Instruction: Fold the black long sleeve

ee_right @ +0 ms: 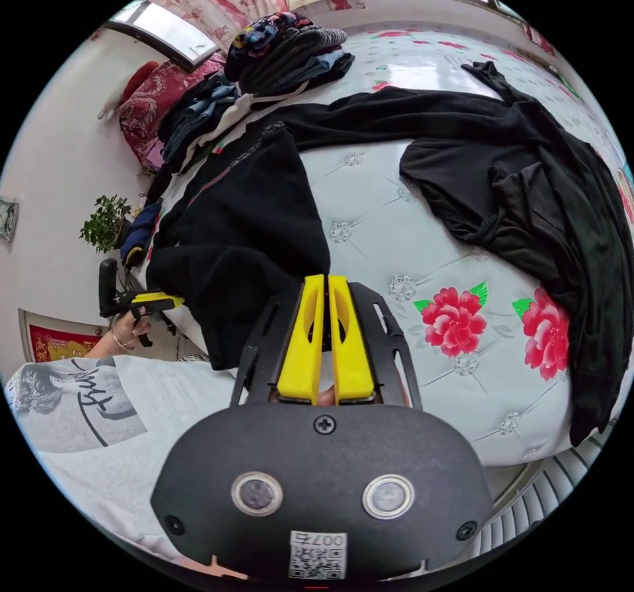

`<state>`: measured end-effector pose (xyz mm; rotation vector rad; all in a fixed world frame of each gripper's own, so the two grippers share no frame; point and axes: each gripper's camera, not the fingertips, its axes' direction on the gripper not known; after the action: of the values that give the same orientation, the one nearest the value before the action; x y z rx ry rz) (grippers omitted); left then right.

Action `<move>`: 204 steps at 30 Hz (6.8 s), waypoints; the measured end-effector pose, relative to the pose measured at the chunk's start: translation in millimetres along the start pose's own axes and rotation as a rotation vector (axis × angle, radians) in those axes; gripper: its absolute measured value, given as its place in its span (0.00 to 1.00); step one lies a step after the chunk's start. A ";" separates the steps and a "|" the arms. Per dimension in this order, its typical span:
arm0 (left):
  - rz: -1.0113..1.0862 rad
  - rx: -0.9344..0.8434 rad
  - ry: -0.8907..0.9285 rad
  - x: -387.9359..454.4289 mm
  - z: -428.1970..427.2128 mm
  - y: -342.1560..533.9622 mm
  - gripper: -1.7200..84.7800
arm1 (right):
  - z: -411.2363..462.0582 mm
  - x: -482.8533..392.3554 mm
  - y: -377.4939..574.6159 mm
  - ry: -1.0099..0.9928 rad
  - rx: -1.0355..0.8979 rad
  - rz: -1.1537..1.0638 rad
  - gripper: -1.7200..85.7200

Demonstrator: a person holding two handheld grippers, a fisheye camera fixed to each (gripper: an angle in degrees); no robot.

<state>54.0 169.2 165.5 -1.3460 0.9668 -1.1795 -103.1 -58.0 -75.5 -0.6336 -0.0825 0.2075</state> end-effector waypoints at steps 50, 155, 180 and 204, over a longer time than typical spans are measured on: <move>-0.791 0.359 0.355 -65.1 -224.3 233.3 0.01 | -133.2 -70.9 34.3 -0.227 -0.294 -0.092 0.02; -0.530 0.184 -0.599 -87.7 -30.4 -241.7 0.03 | 79.0 258.7 -165.2 0.644 0.118 0.218 0.02; -0.945 0.428 -0.468 -183.4 -354.4 -51.4 0.02 | 103.1 -20.7 43.7 -0.025 0.074 -0.264 0.02; -0.922 1.002 -0.039 -154.9 -508.7 112.8 0.01 | 268.4 -129.3 21.3 -0.047 -0.236 -0.503 0.04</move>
<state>-466.5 208.3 13.5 -0.9200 -0.4021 -1.9249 -270.4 86.0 125.8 -0.8219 -0.3109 -0.2775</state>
